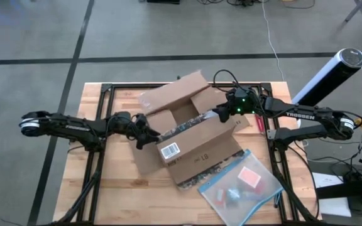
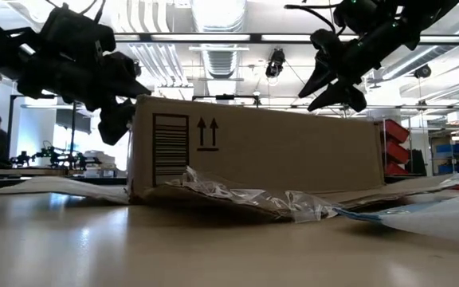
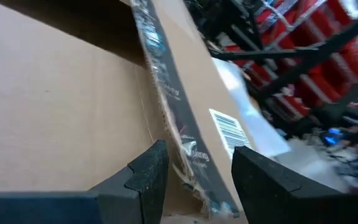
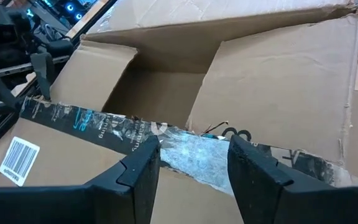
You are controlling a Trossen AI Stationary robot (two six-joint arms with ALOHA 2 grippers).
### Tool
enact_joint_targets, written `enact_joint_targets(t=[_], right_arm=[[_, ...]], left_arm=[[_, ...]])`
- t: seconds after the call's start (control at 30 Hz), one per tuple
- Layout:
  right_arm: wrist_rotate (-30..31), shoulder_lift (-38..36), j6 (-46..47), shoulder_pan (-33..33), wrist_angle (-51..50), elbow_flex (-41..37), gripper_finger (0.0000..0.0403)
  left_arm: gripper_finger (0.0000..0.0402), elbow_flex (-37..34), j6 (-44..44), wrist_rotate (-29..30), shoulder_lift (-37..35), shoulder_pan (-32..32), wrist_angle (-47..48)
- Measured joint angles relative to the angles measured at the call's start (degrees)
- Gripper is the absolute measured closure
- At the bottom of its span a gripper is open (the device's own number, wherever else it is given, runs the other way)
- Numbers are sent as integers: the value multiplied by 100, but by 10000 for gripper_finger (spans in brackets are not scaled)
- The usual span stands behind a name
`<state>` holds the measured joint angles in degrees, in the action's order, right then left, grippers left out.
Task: Unpack boxes
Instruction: Break down the box using the red cutter
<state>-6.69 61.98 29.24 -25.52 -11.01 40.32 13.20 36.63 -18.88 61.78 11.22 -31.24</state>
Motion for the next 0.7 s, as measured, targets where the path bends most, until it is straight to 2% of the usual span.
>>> enact_joint_targets(t=[0.13,0.3,0.53,0.7], right_arm=[[-95,-2,-138,0,47,0,239],[-205,-2,-213,-1,407,0,242],[-1310,-2,-588,0,945,0,238],[-1297,195,-1390,-36,276,303,244]], left_arm=[[245,-15,517,-461,8,-63,-668],[245,-10,799,-566,10,-111,-1111],[245,-5,556,3,10,-109,-1036],[244,4,427,287,10,-106,-769]])
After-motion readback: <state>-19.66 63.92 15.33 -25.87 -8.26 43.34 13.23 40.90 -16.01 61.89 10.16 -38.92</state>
